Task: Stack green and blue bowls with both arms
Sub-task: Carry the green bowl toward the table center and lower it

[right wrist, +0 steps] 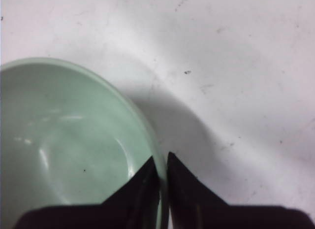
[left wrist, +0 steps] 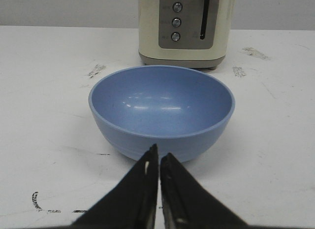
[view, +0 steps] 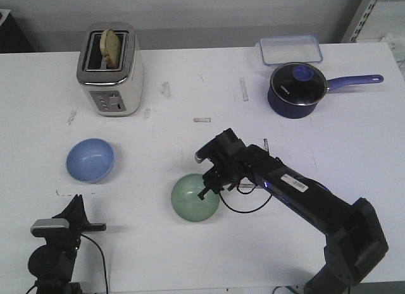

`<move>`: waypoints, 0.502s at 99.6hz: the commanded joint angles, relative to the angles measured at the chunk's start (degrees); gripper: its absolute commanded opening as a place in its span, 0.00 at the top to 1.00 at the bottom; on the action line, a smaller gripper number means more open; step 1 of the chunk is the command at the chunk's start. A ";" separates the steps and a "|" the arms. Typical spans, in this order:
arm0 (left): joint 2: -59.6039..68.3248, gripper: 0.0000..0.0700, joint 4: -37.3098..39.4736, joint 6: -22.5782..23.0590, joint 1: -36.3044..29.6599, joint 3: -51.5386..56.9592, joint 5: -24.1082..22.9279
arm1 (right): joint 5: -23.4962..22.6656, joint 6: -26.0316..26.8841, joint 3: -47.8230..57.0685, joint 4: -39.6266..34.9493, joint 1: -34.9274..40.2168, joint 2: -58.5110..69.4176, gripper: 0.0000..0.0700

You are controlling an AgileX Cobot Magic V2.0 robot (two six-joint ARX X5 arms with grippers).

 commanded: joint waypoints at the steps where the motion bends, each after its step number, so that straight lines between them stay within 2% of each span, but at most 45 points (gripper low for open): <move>1: -0.11 1.00 0.57 -0.15 -0.04 -1.16 -0.07 | 0.04 -0.04 0.57 0.37 0.55 1.44 0.99; 6: -0.11 1.00 0.57 -0.15 -0.04 -1.16 -0.07 | -0.33 -0.02 0.57 0.02 0.55 1.44 0.92; 19: -0.11 1.00 0.59 -0.15 -0.04 -1.16 -0.07 | -0.35 -0.02 0.70 -1.20 0.52 1.33 0.54; 28: -0.11 1.00 0.57 -0.15 -0.04 -1.16 -0.07 | -0.37 -0.04 1.31 -2.16 0.52 1.31 0.37; 35: -0.11 1.00 0.57 -0.15 -0.04 -1.16 -0.07 | -0.35 -0.04 2.29 -3.23 0.48 1.16 0.31; 50: -0.11 1.00 0.57 -0.15 -0.04 -1.16 -0.07 | -0.31 -0.07 5.53 -4.70 0.13 -0.59 0.31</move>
